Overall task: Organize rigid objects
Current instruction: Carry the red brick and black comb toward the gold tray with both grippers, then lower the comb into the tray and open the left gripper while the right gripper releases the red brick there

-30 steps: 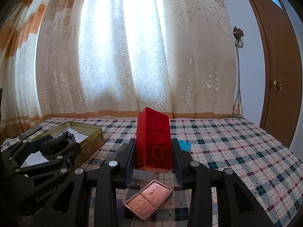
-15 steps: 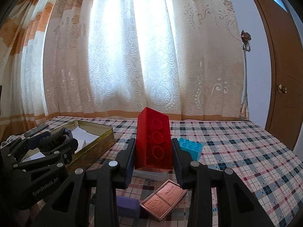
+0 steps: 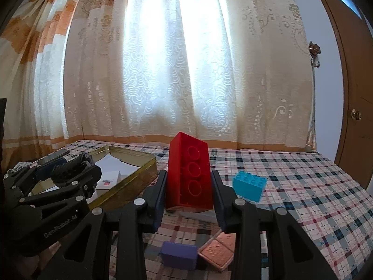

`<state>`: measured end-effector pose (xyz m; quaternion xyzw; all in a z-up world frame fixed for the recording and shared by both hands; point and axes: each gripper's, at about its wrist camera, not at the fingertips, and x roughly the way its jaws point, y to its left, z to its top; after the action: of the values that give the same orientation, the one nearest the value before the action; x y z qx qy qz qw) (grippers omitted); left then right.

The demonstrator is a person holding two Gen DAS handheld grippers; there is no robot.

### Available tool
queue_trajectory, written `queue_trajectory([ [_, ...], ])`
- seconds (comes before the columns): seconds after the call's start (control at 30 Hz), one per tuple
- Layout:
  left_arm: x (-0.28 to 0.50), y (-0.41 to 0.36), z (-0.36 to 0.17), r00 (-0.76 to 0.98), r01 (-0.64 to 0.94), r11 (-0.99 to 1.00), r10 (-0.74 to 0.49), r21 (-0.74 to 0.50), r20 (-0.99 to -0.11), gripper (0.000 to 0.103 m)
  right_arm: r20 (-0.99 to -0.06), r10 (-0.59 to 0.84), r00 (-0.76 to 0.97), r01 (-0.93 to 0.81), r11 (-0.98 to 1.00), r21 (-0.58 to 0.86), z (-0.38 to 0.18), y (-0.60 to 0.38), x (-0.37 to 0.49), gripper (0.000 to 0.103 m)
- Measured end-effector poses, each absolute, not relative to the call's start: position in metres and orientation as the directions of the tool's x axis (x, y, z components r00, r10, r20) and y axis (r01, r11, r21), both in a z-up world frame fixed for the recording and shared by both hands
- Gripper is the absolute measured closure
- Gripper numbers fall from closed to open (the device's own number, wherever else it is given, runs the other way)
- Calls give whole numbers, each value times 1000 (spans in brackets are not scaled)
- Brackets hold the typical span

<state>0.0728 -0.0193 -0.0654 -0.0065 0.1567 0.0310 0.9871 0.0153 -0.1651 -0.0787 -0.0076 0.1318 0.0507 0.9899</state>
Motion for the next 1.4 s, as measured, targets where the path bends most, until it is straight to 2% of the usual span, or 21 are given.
queue_trajectory([
  [0.53,65,5,-65,951,-101,995,95,-7,-293,32,-267,167,949,-177,984,-11,-80,-131,15,64],
  [1.4,66,55,-68,926,-181,983,163,-21,-342,32,-320,251,914,-287,955,-70,-81,-72,28,64],
])
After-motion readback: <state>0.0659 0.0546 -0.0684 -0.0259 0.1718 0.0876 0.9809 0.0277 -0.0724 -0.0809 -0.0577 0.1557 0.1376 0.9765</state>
